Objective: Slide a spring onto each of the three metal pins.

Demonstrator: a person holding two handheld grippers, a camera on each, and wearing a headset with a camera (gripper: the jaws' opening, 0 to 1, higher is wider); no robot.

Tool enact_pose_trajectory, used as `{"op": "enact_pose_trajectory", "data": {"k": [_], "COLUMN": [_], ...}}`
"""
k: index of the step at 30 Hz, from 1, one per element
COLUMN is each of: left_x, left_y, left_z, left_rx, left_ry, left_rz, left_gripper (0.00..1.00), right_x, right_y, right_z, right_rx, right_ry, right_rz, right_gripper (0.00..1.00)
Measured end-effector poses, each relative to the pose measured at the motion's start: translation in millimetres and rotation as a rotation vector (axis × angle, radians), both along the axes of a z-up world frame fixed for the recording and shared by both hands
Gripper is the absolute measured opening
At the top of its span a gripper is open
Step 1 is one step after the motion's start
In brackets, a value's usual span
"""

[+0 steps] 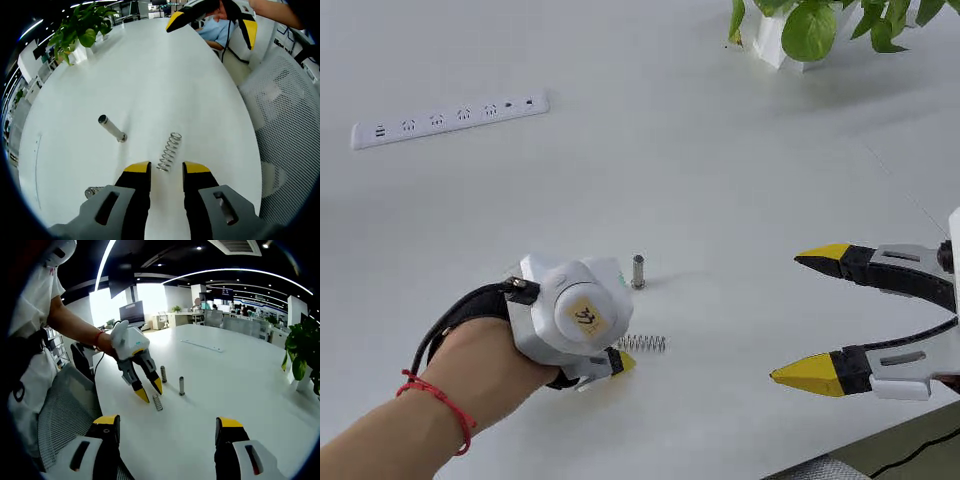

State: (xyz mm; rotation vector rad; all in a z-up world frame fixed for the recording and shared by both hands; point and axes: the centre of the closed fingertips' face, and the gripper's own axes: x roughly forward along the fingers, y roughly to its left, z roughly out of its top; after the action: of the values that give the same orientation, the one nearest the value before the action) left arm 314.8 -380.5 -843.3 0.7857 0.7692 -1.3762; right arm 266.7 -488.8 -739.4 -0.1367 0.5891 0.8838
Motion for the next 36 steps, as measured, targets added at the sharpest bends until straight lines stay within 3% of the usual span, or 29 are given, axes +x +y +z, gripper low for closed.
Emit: {"op": "enact_pose_trajectory", "data": {"k": [3,16,20,21,31,36], "left_x": [-0.2,-1.7,-2.6,-5.0,-6.9,-8.9], "left_y": [0.8,0.3,0.2,-0.3,-4.1,-6.3], "left_z": [-3.4,-4.0,-4.1,-4.4,-3.3,1.8], "left_rx": [0.025,0.034,0.036,0.035,0.005,-0.033], "left_ry": [-0.004,0.025,0.01,0.023,0.034,0.049], "left_rz": [-0.012,0.018,-0.004,-0.006,0.001,0.019], "left_gripper": [0.2,0.09,0.08,0.06,0.06,0.06], "right_x": [0.8,-2.5,-3.7,-3.7,-8.1,-8.7], "right_y": [-2.0,-2.3,-1.4,-1.0,0.3,-0.2], "right_z": [0.7,-1.9,-2.9,-2.9,-6.0,-4.1], "right_rx": [0.002,0.02,0.024,0.027,0.027,0.026], "right_ry": [-0.006,-0.008,-0.006,-0.006,0.01,0.012], "right_rz": [-0.009,-0.025,-0.022,-0.022,0.001,0.008], "right_gripper": [0.76,0.76,0.78,0.79,0.87,0.9]}}
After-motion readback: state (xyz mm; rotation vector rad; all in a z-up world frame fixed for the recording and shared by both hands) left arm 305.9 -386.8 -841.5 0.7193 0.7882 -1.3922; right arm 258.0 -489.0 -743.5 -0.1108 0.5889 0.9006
